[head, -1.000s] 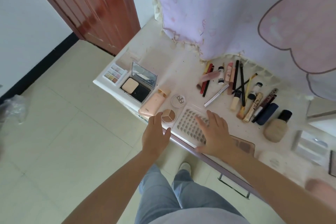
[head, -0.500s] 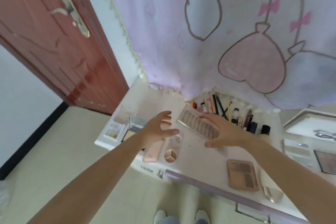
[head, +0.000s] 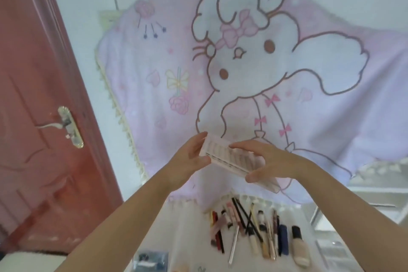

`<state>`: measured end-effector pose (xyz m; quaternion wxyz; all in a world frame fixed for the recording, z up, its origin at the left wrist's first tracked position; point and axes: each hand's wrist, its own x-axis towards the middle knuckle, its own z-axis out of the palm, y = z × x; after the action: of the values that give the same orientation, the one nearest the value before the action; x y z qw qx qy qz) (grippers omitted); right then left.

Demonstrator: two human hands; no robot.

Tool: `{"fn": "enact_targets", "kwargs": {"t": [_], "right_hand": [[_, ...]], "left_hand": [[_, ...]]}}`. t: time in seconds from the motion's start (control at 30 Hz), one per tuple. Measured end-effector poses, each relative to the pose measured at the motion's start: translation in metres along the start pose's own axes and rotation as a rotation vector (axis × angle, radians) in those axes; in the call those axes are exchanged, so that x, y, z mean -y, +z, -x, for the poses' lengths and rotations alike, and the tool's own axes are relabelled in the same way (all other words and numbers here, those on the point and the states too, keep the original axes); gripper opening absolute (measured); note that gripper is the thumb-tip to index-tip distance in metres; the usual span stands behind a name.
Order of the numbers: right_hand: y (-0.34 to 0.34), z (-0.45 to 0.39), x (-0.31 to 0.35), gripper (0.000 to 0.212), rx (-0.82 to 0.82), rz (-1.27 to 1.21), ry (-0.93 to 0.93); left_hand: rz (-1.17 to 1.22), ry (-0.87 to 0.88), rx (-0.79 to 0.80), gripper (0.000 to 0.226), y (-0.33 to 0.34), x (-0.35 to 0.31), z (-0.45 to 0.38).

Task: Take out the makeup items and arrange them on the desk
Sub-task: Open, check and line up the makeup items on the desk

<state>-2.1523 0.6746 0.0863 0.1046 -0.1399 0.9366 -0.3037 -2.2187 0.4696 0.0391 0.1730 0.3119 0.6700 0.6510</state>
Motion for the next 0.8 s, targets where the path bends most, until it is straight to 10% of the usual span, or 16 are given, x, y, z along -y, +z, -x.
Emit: {"fn": "enact_targets", "kwargs": {"t": [0.17,0.57,0.8], "right_hand": [[-0.021,0.011,0.006,0.098,-0.022,0.058,0.061],[-0.029,0.026,0.014,0.075,-0.091,0.141,0.108],[-0.027,0.024,0.009,0.077,-0.079,0.140,0.125]], "left_hand": [[-0.008,-0.010,0.105,0.127,-0.001,-0.023,-0.017],[0.133,0.101,0.136,0.071,0.015,-0.026,-0.033],[0.154,0.077,0.178,0.103,0.018,-0.014,-0.029]]}}
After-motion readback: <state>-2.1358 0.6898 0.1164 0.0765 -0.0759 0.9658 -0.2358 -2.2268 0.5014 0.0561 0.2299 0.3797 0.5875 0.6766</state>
